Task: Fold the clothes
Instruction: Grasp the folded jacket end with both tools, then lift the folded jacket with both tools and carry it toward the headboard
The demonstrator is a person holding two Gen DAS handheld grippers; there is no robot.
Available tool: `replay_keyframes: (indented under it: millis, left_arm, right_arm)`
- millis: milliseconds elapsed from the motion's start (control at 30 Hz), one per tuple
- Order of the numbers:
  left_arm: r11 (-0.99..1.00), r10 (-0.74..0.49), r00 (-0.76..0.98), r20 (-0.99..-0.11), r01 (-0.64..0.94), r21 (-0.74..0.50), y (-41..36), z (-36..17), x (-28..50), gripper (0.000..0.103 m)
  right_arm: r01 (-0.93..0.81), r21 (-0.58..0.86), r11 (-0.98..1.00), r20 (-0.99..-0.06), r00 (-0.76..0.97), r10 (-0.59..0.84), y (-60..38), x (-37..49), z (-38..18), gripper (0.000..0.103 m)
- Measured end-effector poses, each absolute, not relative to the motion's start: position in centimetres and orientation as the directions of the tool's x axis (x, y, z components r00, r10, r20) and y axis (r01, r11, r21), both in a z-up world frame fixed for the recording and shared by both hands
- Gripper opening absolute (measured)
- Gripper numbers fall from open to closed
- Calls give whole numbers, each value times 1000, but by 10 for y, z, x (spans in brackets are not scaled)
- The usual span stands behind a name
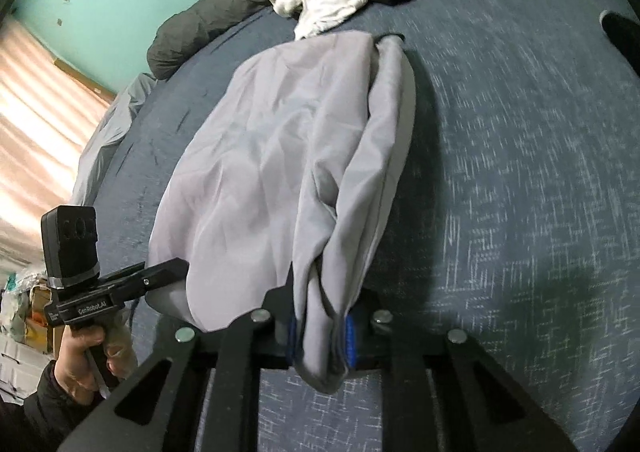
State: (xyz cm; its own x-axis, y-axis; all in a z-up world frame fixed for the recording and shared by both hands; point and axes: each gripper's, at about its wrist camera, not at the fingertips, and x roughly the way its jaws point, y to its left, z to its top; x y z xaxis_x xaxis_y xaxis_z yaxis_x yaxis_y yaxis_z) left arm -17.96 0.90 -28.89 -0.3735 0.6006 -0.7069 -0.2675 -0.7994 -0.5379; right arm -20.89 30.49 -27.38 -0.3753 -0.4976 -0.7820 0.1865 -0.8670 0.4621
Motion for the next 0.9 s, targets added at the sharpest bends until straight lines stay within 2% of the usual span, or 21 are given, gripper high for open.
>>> replay_keyframes:
  millis: [433,900]
  left_arm:
    - [-802,597,-448,-665,-332,-496,48,-223,-177,42]
    - [-781,623,-492,-608,-432,-451,156,-116,-225,42]
  right_arm:
    - [280,423,-862,-741,-441,-507,348,-196,-208,15]
    - [292,384,-876,-677,-556,-482,418,-225,-100,14]
